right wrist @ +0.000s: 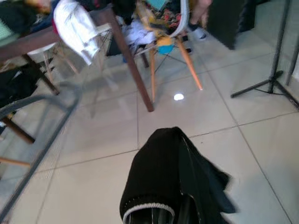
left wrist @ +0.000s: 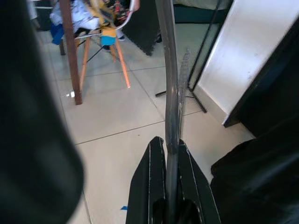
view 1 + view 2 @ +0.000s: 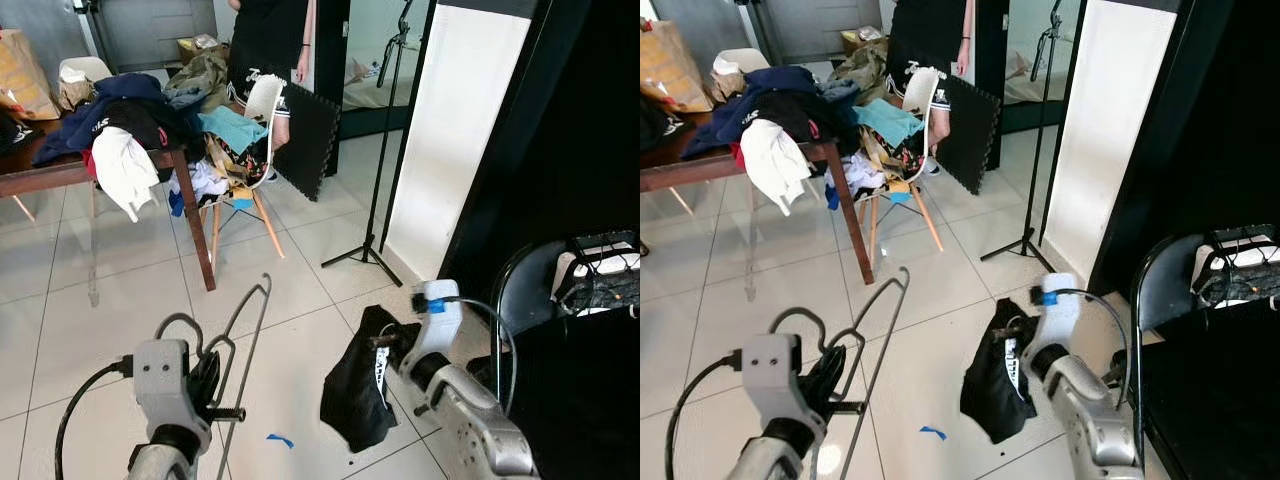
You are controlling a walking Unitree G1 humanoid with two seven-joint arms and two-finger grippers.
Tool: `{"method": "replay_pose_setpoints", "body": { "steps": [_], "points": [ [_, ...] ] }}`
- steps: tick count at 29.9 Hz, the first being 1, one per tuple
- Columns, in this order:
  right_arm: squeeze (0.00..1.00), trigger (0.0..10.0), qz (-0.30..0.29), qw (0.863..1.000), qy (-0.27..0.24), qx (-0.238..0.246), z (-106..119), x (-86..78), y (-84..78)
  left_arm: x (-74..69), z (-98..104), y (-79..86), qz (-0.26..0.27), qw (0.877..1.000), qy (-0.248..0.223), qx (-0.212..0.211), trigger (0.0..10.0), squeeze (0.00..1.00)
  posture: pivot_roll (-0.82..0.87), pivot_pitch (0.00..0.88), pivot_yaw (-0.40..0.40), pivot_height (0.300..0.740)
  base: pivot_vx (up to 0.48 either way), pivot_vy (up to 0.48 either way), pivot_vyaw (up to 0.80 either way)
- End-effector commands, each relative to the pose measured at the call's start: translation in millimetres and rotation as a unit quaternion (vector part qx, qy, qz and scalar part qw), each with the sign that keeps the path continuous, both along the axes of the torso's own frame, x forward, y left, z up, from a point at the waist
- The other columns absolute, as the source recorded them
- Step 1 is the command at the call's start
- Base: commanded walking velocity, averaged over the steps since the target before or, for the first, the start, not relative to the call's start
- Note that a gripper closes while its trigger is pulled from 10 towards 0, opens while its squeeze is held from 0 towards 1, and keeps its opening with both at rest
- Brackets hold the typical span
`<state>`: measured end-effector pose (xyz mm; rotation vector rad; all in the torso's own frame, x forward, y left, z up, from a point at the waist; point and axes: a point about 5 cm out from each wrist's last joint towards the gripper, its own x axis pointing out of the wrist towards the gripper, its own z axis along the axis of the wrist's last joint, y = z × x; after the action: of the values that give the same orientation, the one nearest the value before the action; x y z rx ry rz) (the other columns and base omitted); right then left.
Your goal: Hang hanger
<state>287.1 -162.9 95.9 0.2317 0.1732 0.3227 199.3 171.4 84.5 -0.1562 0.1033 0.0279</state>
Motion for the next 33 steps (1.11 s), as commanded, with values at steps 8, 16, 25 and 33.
{"method": "replay_pose_setpoints", "body": {
  "steps": [8, 16, 25, 33],
  "points": [
    [0.0, 10.0, -0.053, 0.995, 0.067, -0.043, -54.2, -19.4, -47.4, -33.0, -60.5, 31.7, 0.047, 0.994, 0.099, 0.007, 10.0, 0.0, 0.04, 0.0, -0.035, 0.74, 0.0, 0.0, 0.0],
    [0.0, 10.0, -0.063, 0.983, 0.161, -0.065, -108.2, -58.6, -56.7, -48.9, -97.1, 37.3, 0.082, 0.985, 0.151, -0.031, 10.0, 0.0, 0.04, 0.0, -0.031, 0.74, 0.0, 0.0, 0.0],
    [0.0, 10.0, -0.093, 0.973, 0.205, -0.05, -133.6, -78.4, -61.3, -64.5, -127.2, 41.9, 0.096, 0.974, 0.205, -0.015, 10.0, 0.0, 0.04, 0.0, -0.031, 0.74, 0.0, 0.0, 0.0],
    [0.0, 10.0, -0.102, 0.97, 0.222, -0.015, -144.0, -88.0, -66.0, -69.4, -137.0, 43.6, 0.104, 0.971, 0.211, -0.051, 10.0, 0.0, 0.03, 0.0, -0.034, 0.74, 0.0, 0.0, 0.0]
  ]
}}
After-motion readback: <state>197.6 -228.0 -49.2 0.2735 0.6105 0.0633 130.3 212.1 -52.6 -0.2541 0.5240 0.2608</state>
